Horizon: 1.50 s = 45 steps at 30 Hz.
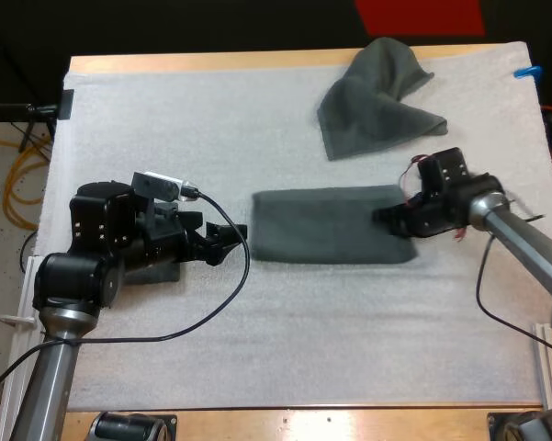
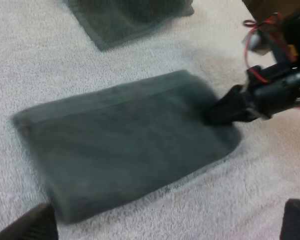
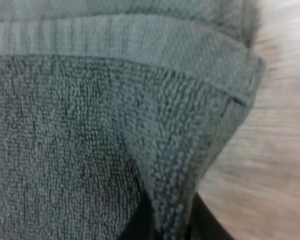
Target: Pick towel from pile fold and stack
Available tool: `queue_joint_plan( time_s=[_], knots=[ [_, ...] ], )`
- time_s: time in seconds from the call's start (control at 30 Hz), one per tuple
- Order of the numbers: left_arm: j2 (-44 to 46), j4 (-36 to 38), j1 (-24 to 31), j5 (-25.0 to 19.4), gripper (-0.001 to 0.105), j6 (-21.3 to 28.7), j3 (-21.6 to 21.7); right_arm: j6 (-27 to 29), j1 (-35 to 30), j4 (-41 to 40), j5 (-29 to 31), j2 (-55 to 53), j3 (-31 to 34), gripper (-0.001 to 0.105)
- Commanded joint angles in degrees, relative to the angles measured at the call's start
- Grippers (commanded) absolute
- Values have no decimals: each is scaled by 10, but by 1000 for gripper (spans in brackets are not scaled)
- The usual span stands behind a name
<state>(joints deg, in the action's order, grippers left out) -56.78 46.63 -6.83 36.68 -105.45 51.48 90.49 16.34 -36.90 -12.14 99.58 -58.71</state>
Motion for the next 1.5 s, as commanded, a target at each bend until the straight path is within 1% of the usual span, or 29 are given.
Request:
queue_joint_plan(
  time_s=[0.0,0.03,0.1,0.13,0.17,0.2,0.23,0.27,0.33,0.4,0.43,0.5,0.53,0.6,0.63,0.7,0.8,0.9,1.03,1.13,1.17,1.2,1.23,1.3,1.33,1.37,1.4,1.47],
  knots=[
    [1,2,-3,4,85,3,1,42,-1,-30,117,-28,-5,1],
    [1,2,-3,4,85,3,1,54,-1,-37,141,-34,-5,1],
    [1,2,-3,4,85,3,1,121,-1,-70,293,-68,-5,1],
    [1,2,-3,4,85,3,1,130,-1,-74,332,-75,-5,1],
    [1,2,-3,4,85,3,1,140,-1,-80,397,-86,-5,1],
    [1,2,-3,4,85,3,1,140,-1,-81,429,-96,-5,1],
    [1,2,-3,4,85,3,1,140,-1,-81,436,-101,-5,1],
    [1,2,-3,4,85,3,1,140,-1,-81,430,-110,-5,1],
    [1,2,-3,4,85,3,1,137,0,-81,403,-117,-5,1],
    [1,2,-3,4,85,3,1,108,14,-81,345,-117,-5,1],
    [1,2,-3,4,85,3,1,96,17,-81,328,-116,-5,1],
    [1,2,-3,4,85,3,1,35,39,-78,246,-112,-5,1],
    [1,2,-3,4,85,3,1,20,47,-74,218,-111,-5,1],
    [1,2,-3,4,85,3,1,-29,70,-47,158,-99,-5,1],
    [1,2,-3,4,85,3,1,-40,76,-36,148,-96,-5,1],
    [1,2,-3,4,85,3,1,-88,98,2,102,-78,-5,1],
    [1,2,-3,4,85,3,1,-135,110,42,62,-52,-5,1],
    [1,2,-3,4,85,3,1,-166,113,78,16,-29,-5,1],
    [1,2,-3,4,85,3,1,-188,113,101,-27,-10,-5,2],
    [1,2,-3,4,85,3,1,-186,113,110,-53,-6,-5,14],
    [1,2,-3,4,85,3,1,-186,113,114,-65,-5,-5,22],
    [1,2,-3,4,85,3,1,-186,113,119,-73,-6,-5,36],
    [1,2,-3,4,85,3,1,-186,113,123,-75,-6,-5,41],
    [1,2,-3,4,85,3,1,-186,113,142,-99,-6,-5,72],
    [1,2,-3,4,85,3,1,-186,113,145,-109,-6,-5,79],
    [1,2,-3,4,85,3,1,-182,113,154,-138,-7,-5,88],
    [1,2,-3,4,85,4,1,-180,113,158,-164,-9,-6,92],
    [-1,-3,-3,4,85,4,0,-157,113,151,-200,-16,-11,92]
  ],
)
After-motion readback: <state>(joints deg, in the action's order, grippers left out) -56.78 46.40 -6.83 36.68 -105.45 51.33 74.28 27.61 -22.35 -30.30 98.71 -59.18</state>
